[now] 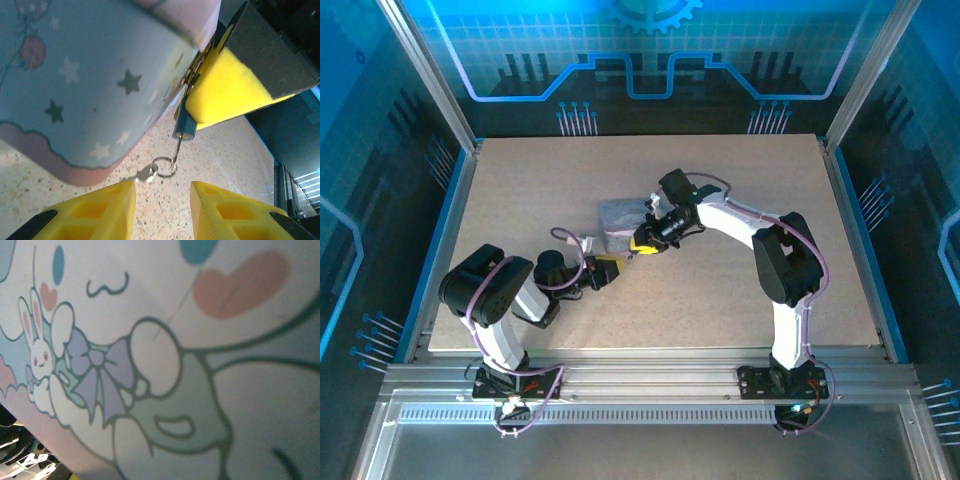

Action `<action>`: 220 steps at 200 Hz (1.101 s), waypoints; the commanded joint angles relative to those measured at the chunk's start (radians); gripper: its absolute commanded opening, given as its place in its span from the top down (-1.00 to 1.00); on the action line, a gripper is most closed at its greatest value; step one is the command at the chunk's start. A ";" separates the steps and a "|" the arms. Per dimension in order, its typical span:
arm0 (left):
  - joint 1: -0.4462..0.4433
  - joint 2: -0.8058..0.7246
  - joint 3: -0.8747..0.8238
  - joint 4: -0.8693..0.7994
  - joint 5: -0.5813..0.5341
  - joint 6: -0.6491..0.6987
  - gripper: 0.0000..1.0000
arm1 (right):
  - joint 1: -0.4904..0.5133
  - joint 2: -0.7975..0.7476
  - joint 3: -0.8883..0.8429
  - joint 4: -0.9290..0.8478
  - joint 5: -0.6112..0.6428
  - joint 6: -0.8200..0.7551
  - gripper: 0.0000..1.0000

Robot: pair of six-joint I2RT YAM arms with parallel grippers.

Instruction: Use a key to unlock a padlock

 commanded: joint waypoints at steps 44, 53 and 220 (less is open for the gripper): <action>-0.052 -0.090 -0.082 0.029 -0.101 0.094 0.31 | -0.012 -0.011 -0.034 0.047 -0.022 0.079 1.00; -0.058 -0.105 -0.084 0.029 -0.110 0.102 0.31 | -0.012 -0.009 -0.033 0.047 -0.023 0.079 1.00; -0.016 0.056 0.104 0.022 0.037 -0.020 0.31 | -0.015 0.002 -0.004 0.023 -0.103 0.070 1.00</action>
